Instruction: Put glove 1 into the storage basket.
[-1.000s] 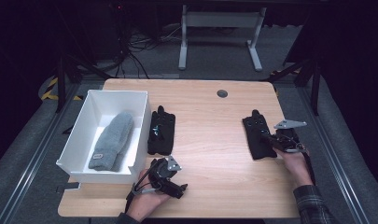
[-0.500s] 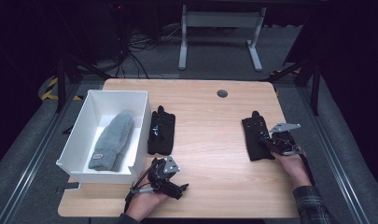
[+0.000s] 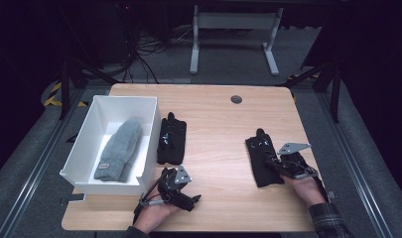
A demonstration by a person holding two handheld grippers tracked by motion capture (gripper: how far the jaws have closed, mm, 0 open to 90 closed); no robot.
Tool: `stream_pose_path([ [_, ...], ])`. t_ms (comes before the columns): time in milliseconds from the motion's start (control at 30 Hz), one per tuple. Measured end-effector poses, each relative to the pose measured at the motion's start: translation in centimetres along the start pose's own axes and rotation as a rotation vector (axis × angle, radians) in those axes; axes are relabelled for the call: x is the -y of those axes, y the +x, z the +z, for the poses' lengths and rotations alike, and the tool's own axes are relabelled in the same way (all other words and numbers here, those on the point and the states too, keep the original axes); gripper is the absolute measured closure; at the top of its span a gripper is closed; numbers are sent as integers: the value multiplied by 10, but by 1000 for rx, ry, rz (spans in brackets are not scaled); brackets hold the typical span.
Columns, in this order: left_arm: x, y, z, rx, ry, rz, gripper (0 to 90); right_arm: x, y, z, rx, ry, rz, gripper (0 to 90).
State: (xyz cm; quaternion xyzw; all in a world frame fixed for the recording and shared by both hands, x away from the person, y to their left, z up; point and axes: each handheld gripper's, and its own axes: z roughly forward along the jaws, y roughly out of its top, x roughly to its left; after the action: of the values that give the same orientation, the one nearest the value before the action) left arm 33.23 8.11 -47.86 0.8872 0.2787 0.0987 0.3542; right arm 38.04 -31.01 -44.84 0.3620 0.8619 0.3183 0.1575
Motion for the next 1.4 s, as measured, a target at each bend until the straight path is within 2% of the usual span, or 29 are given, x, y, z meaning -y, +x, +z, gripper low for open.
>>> stream_pose_path([
  [33, 0, 0, 0, 0, 0, 0, 0, 0, 0, 0, 0, 0, 0, 900],
  [67, 0, 0, 0, 0, 0, 0, 0, 1, 10, -1, -17, 3, -18, 900],
  [100, 0, 0, 0, 0, 0, 0, 0, 1, 10, -1, -17, 3, -18, 900],
  [133, 0, 0, 0, 1, 0, 1, 0, 2, 19, -2, -38, 3, -26, 900],
  [167, 0, 0, 0, 1, 0, 1, 0, 2, 19, -2, -38, 3, -26, 900],
  [200, 0, 0, 0, 2, -1, 1, 0, 3, 29, -3, -62, 3, -39, 900],
  [333, 0, 0, 0, 2, 0, 1, 0, 4, 48, -6, -86, 12, -74, 900],
  [533, 0, 0, 0, 4, 1, 2, 0, 5, 65, -11, -126, 9, -105, 900],
  [667, 0, 0, 0, 4, 1, 2, 0, 9, 57, -21, -117, -21, -85, 900],
  [767, 0, 0, 0, 4, 1, 2, 0, 14, 53, -23, -117, -17, -78, 900],
  [800, 0, 0, 0, 4, 0, 2, 0, 17, 53, -22, -124, 0, -78, 900],
  [933, 1, 0, 0, 5, 0, 3, 0, 19, 59, -18, -133, 33, -111, 900],
  [1100, 1, 0, -1, 4, 2, 5, 0, 21, 70, -21, -152, 43, -160, 900],
  [1200, 1, 0, -1, 3, 1, 4, 0, 23, 71, -23, -155, 42, -162, 900],
  [1267, 0, -1, -1, -1, 2, -2, 0, 23, 69, -24, -173, 34, -147, 838],
  [1333, -2, -1, -1, -7, 17, -14, 9, 22, 67, -25, -167, 12, -137, 756],
  [1400, -5, -1, -3, -11, 16, -13, 80, 21, 65, -26, -162, -13, -120, 693],
])
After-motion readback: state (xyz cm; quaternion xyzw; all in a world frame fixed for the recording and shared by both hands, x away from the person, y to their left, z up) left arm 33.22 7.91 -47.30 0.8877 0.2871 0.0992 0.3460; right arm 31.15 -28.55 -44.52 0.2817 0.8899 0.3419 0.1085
